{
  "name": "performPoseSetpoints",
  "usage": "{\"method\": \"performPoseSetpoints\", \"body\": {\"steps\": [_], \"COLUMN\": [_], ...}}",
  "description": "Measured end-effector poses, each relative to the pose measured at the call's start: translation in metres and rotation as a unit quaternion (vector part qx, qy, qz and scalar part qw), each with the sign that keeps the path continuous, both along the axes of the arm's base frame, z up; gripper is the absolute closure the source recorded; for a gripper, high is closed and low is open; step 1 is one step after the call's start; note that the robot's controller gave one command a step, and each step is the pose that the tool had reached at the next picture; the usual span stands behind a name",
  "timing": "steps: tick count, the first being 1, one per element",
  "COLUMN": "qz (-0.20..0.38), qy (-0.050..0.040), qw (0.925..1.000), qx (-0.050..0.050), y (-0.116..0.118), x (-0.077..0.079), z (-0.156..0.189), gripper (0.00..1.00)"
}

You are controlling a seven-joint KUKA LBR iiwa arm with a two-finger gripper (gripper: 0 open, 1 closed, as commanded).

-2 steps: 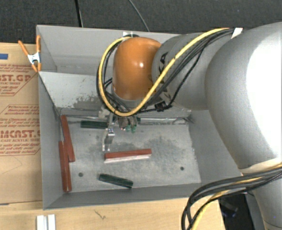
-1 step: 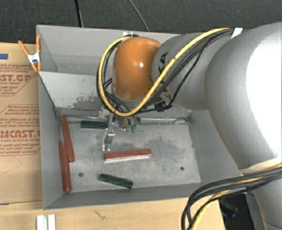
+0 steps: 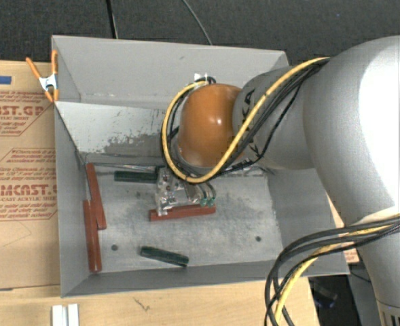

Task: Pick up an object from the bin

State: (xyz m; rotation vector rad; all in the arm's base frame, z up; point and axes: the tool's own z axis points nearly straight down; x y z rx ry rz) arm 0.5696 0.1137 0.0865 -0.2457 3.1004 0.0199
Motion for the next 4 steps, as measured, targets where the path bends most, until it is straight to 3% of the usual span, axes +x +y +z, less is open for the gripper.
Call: {"method": "performPoseSetpoints", "body": {"steps": [1,2,3,4], "qz": [0.000,0.000,0.164,0.164], "qy": [-0.0003,0.0092,0.0110,0.0127], "qw": [1.0000,0.9999,0.9863,0.9864], "qx": [-0.002,-0.005,-0.010,-0.009], "y": [-0.003,0.000,-0.010,-0.010], "x": [-0.002,-0.004,-0.040,-0.041], "z": [-0.006,-0.005,0.073,0.071], "gripper": [1.00,1.00,0.00,0.00]}}
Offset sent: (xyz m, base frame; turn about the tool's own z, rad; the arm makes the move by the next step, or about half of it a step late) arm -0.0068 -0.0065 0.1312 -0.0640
